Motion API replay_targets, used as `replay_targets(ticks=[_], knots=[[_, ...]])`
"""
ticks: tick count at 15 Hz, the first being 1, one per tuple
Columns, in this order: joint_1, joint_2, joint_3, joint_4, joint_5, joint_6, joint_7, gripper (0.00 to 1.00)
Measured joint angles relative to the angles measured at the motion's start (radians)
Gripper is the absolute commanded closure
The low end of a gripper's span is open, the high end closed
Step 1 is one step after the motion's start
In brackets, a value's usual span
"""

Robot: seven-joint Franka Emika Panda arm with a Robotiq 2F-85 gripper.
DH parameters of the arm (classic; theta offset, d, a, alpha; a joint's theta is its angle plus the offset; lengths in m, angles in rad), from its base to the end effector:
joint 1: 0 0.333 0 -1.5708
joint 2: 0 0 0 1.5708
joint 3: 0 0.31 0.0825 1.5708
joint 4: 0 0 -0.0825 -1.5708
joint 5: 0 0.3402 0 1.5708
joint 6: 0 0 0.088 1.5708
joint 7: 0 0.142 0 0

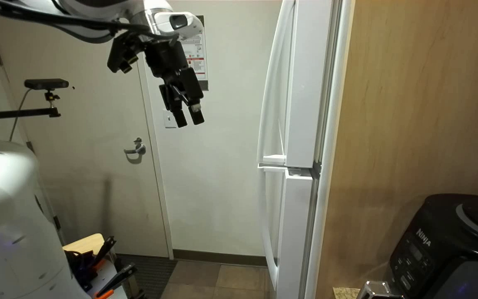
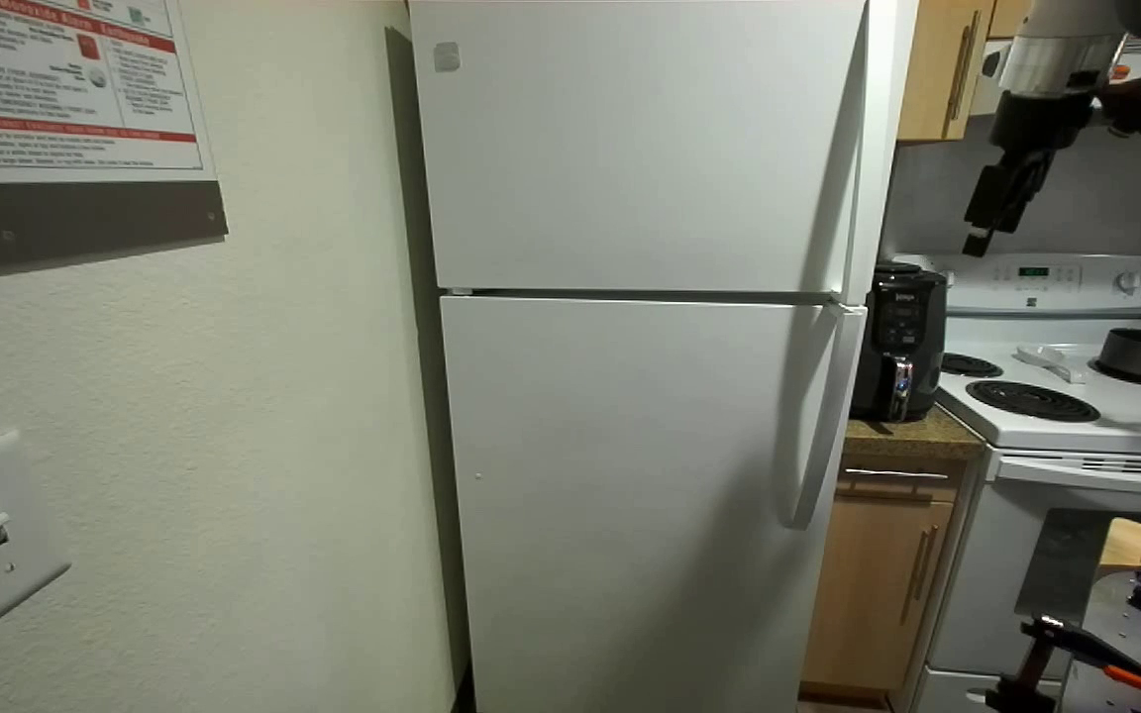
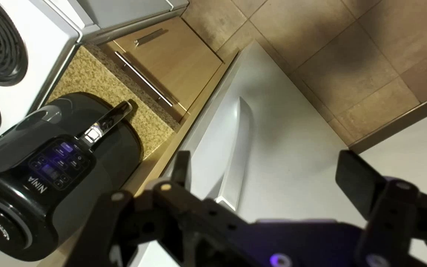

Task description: Open the fridge

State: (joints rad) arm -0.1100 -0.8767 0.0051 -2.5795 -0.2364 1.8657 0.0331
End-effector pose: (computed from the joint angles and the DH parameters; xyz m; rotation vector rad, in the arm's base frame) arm 0.2686 -0.0541 0.5090 2.8894 -0.1287 0.2232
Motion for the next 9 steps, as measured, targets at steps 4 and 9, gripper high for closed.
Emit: replay_targets(ticks=[4, 9], knots=[[-0.001, -0.029, -0.032, -0.075, -0.017, 0.001, 0.0, 0.0], [-0.005, -0.07, -0.08, -0.169, -0.078, 0.007, 0.0, 0.0]])
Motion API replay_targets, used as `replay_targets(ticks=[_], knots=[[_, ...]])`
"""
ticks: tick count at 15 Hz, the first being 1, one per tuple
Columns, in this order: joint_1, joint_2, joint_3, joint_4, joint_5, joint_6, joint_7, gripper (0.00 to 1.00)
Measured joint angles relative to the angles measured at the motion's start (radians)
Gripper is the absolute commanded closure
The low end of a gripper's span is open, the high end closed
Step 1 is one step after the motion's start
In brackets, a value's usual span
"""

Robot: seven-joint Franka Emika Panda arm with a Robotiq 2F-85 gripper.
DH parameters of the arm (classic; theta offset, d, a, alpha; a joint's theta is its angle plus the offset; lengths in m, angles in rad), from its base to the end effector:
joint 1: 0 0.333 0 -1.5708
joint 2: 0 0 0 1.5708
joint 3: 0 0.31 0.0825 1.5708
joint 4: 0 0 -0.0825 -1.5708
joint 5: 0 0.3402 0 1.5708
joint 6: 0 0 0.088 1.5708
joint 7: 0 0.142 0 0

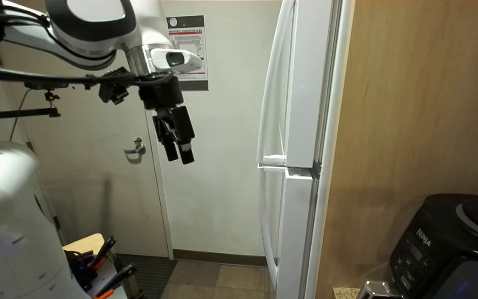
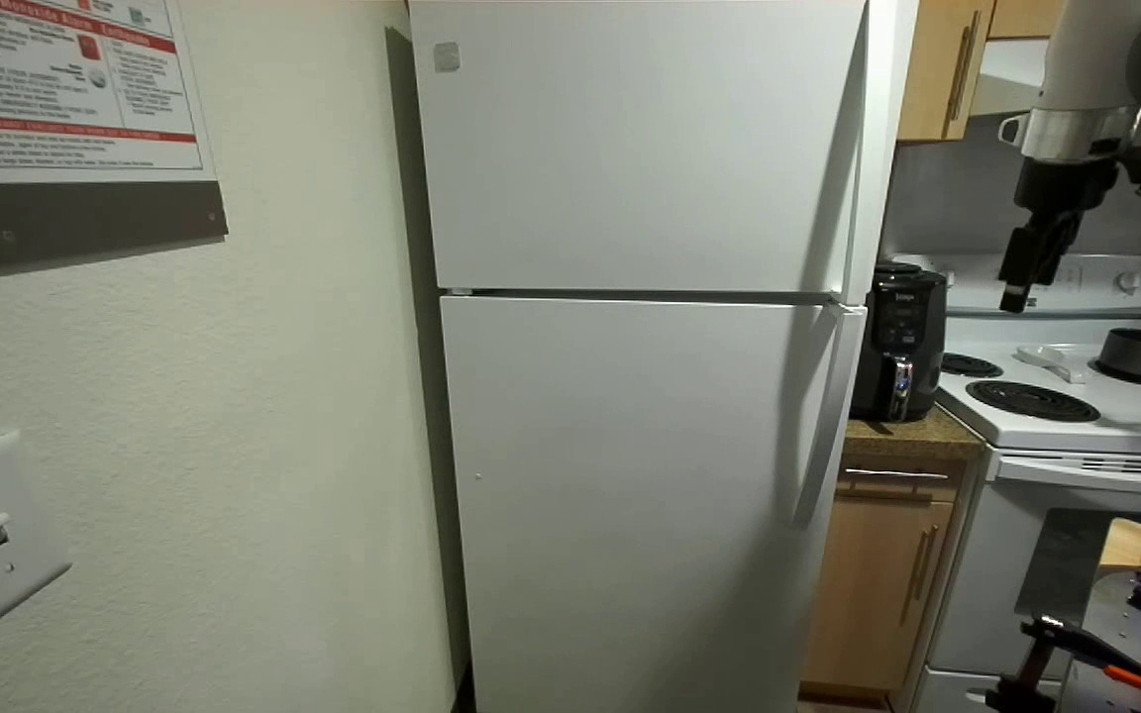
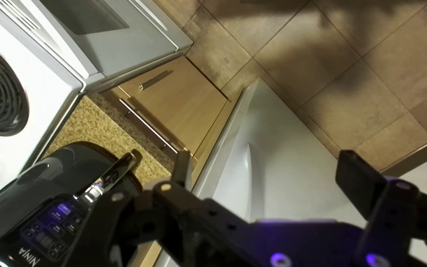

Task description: Open the fridge

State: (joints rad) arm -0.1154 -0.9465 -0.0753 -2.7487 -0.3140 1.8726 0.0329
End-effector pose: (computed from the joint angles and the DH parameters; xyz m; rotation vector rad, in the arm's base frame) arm 0.2363 -0.0796 0.4506 2.8902 -0.1609 0.0807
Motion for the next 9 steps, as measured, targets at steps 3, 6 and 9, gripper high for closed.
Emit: replay_targets(ticks=[3, 6, 9], knots=[[-0.008, -0.008, -0.029, -0.045, -0.051, 0.023, -0.003, 0.0], [-0.017, 0.011, -0.054, -0.042, -0.083, 0.05, -0.031, 0.0], [-0.024, 0.052, -0.08, -0.042, -0.101, 0.112, -0.049, 0.0]])
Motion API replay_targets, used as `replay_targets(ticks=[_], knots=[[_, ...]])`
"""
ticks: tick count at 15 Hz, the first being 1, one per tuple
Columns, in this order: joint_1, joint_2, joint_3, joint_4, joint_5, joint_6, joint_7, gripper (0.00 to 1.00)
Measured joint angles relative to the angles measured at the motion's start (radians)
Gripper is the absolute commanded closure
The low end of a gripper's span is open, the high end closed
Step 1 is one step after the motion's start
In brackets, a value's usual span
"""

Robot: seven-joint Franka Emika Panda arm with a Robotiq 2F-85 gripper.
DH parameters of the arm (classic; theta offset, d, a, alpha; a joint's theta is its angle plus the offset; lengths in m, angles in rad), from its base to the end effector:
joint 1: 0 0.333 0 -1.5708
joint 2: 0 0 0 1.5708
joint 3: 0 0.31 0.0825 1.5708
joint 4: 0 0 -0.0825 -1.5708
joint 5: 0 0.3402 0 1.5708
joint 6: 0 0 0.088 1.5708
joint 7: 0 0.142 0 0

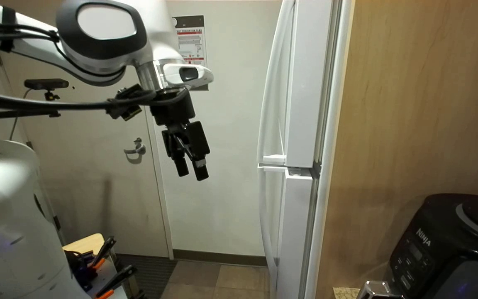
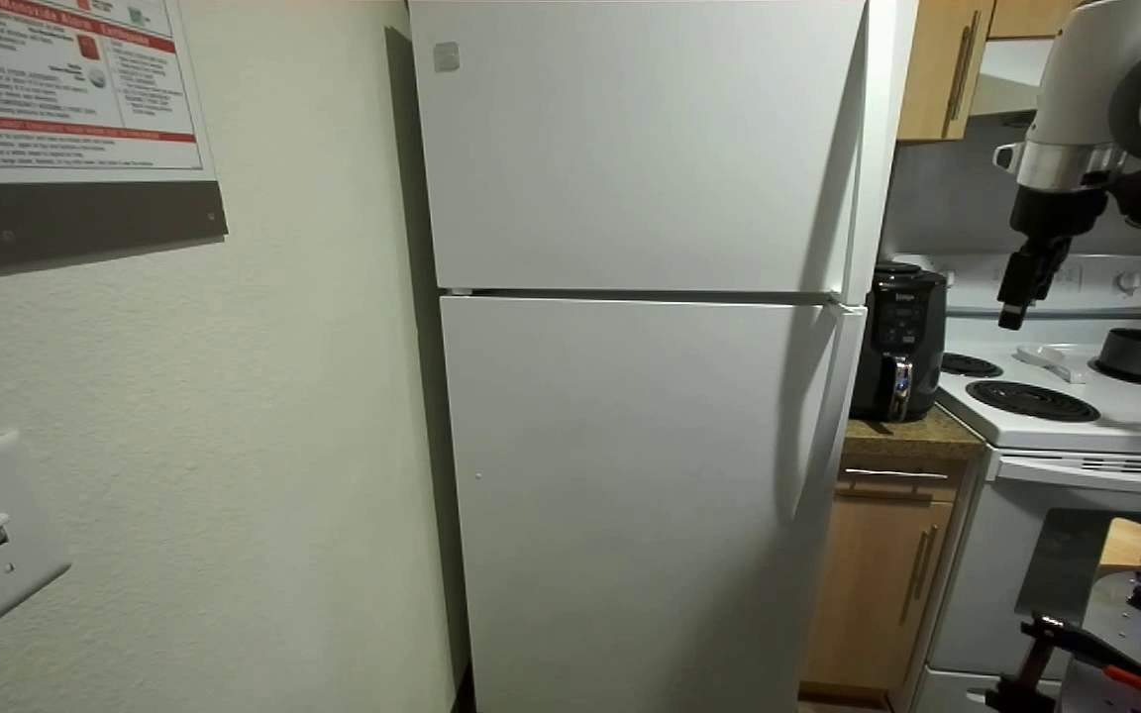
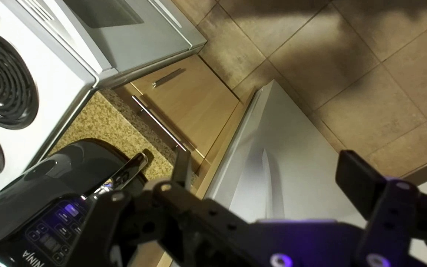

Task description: Open the fridge

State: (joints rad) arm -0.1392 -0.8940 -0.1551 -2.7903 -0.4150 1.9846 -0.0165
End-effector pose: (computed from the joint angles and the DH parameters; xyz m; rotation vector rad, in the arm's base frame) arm 0.2430 -0.1100 0.4279 2.8634 -0.1058 0.0800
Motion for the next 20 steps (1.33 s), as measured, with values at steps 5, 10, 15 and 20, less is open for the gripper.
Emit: replay_targets(ticks=[5, 10, 15, 20], knots=[[-0.002, 0.137, -0.029, -0.001, -0.004, 0.154, -0.02, 0.0], [0.005, 0.279, -0.029, 0.0, 0.002, 0.289, -0.053, 0.0], [0.02, 0.318, -0.028, 0.002, 0.011, 0.324, -0.07, 0.0], [0.011, 0.318, -0.009, 0.003, 0.011, 0.324, -0.07, 0.0]])
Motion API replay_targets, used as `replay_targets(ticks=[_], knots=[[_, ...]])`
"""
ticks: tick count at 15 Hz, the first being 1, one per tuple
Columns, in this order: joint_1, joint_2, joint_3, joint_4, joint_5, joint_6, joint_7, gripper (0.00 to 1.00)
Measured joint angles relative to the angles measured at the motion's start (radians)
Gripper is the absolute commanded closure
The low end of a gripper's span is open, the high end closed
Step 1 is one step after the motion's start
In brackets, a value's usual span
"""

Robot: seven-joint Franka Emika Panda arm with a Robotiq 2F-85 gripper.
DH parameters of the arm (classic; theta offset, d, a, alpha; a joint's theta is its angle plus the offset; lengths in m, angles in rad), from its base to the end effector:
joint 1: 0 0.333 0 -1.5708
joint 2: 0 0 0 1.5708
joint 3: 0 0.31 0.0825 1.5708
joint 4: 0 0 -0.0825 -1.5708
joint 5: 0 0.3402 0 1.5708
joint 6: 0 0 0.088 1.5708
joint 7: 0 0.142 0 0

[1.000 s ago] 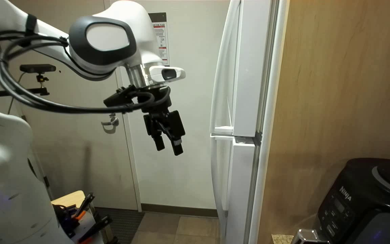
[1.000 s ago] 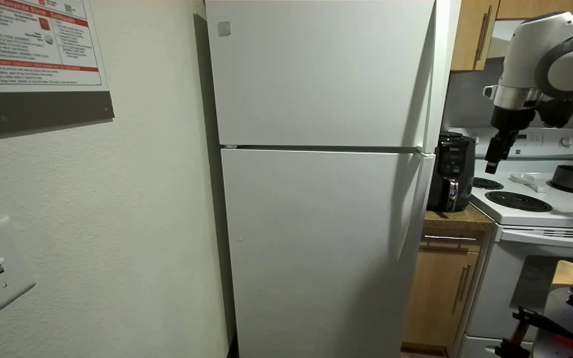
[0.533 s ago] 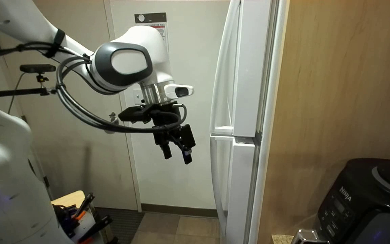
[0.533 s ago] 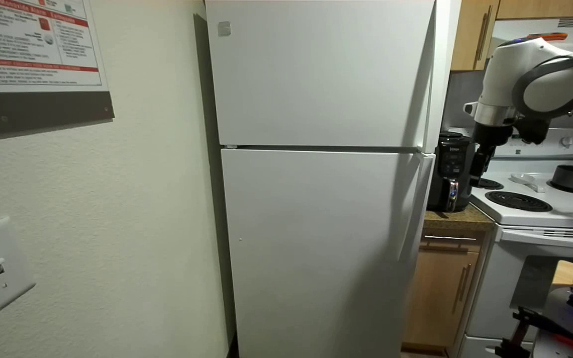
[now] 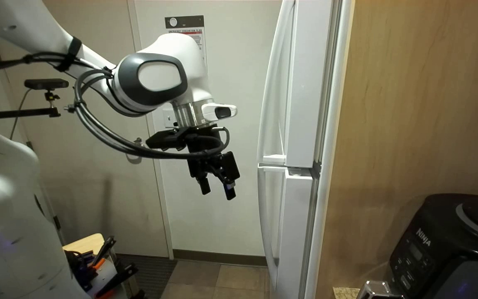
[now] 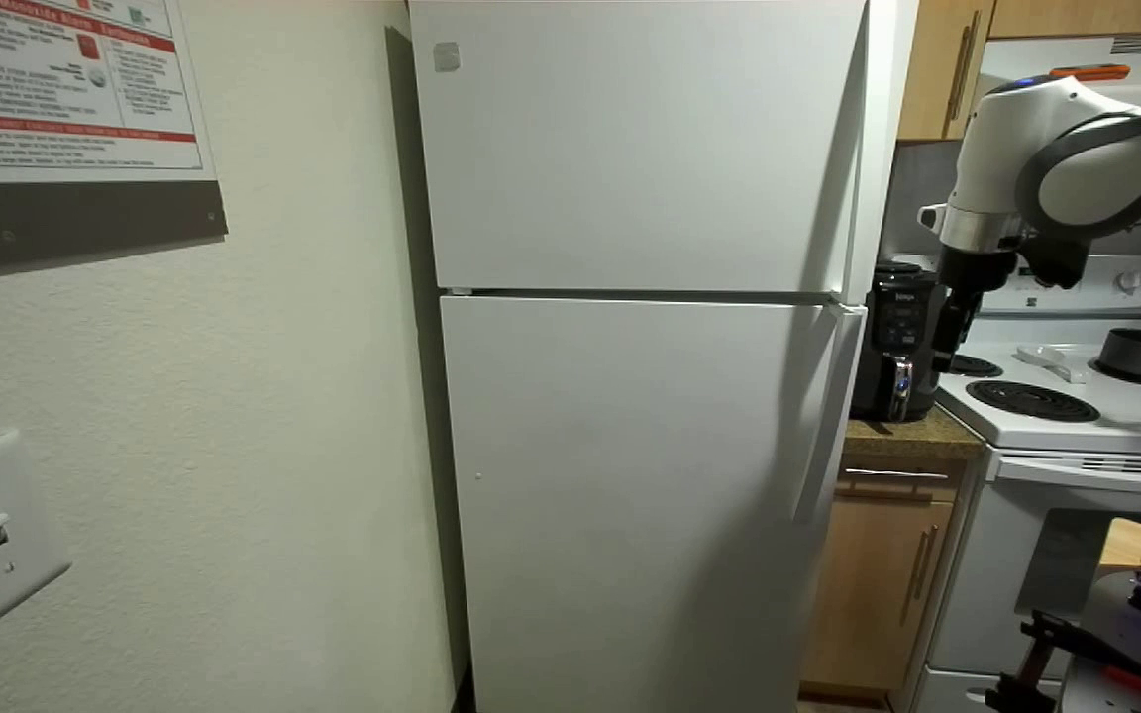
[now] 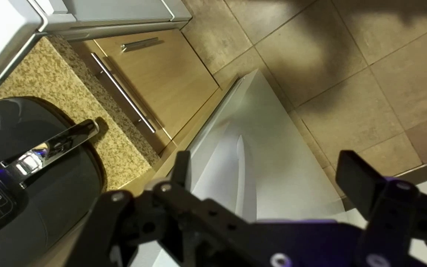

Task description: Open the fridge

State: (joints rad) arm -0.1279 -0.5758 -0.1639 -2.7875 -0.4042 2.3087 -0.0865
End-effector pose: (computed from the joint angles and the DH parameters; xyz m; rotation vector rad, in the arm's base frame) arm 0.3092 -0.1061 0.3671 2.9019 0.1095 0.0876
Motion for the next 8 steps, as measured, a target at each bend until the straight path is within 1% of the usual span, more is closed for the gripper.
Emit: replay_targets(ticks=[3, 8], knots=[[0.0, 0.0, 0.016, 0.001, 0.004, 0.014, 0.0, 0.0], [0.001, 0.007, 0.035, 0.001, 0.007, 0.095, 0.003, 0.0]])
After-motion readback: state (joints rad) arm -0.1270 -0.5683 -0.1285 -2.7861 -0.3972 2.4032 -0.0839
